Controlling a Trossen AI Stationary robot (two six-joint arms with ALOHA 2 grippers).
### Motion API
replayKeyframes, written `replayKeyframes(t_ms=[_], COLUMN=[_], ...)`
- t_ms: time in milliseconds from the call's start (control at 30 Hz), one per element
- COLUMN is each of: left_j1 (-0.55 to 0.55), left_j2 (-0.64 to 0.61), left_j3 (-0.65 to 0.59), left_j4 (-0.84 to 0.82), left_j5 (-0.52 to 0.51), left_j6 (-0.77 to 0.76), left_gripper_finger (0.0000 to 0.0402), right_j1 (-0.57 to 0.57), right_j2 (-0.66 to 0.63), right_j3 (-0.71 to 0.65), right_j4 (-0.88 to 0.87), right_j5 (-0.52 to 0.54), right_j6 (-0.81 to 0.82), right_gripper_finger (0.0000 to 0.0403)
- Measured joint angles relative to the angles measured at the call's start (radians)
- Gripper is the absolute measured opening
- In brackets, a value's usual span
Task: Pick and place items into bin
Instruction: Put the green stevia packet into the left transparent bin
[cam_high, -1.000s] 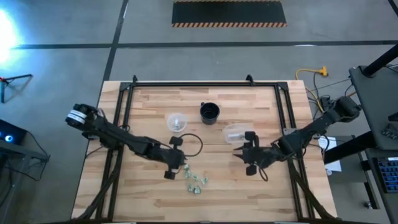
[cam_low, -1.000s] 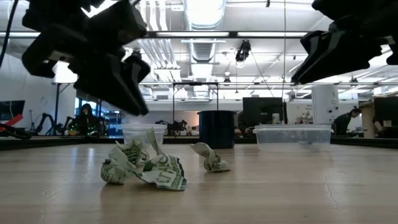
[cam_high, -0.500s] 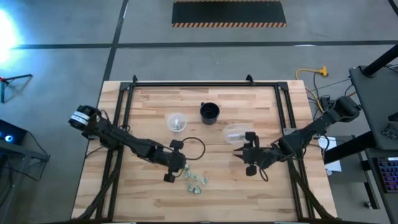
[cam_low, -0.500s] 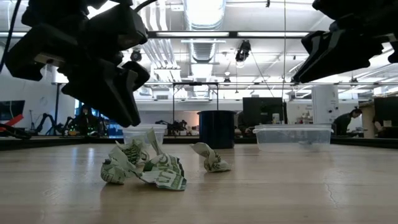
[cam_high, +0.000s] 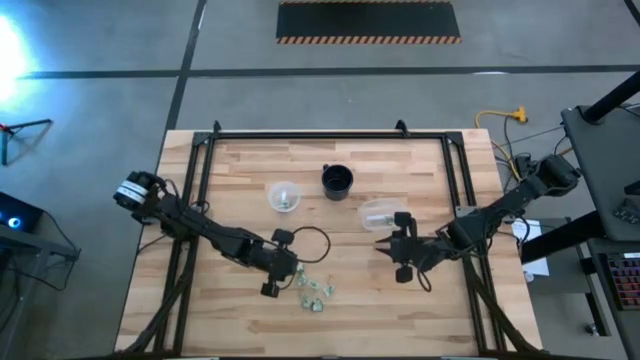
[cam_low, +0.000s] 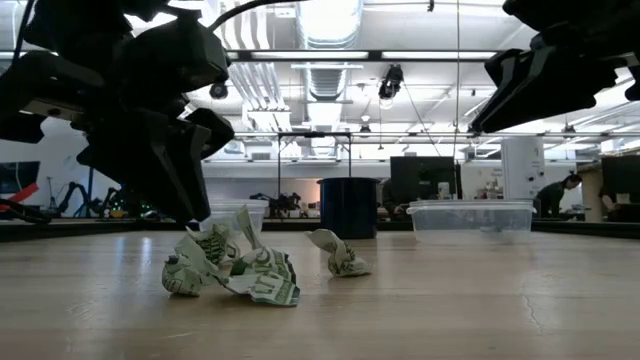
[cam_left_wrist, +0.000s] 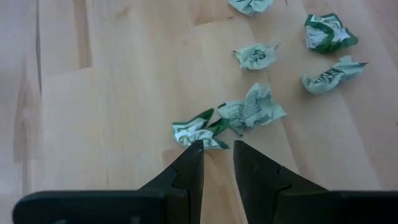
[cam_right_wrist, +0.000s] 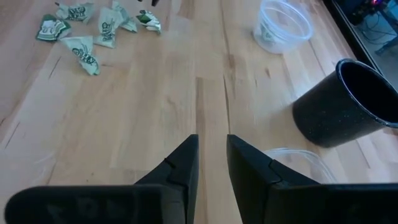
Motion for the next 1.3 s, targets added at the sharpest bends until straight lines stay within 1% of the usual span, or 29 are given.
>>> replayKeyframes(t_ms=[167, 333, 867, 1100, 1300], left_j1=[-0.001, -0.001, -0.006, -0.004, -0.001], left_j2=[0.0, 0.0, 0.0, 0.015, 0.004], left_j3=[0.003, -0.003, -0.006, -0.003, 0.015], left_j4=[0.009, 0.028, 0.034, 0.033, 0.012], left_j5=[-0.042, -0.058, -0.054, -0.079, -0.089], left_j6=[0.001, 0.0, -0.024, 0.008, 0.083], left_gripper_finger=[0.007, 0.007, 0.0071, 0.0071, 0.0072], right_j1=[0.0, 0.0, 0.0, 0.0, 0.0], right_j2=[0.0, 0.0, 0.0, 0.0, 0.0], right_j3=[0.0, 0.011, 0.014, 0.014, 0.014], right_j4=[0.037, 0.045, 0.044, 0.044, 0.043], right_j5=[-0.001, -0.001, -0.001, 0.0, 0.0], right_j6=[-0.026, -0.036, -0.041, -0.053, -0.06], right_gripper_finger=[0.0072, 0.0072, 0.0072, 0.0072, 0.0072])
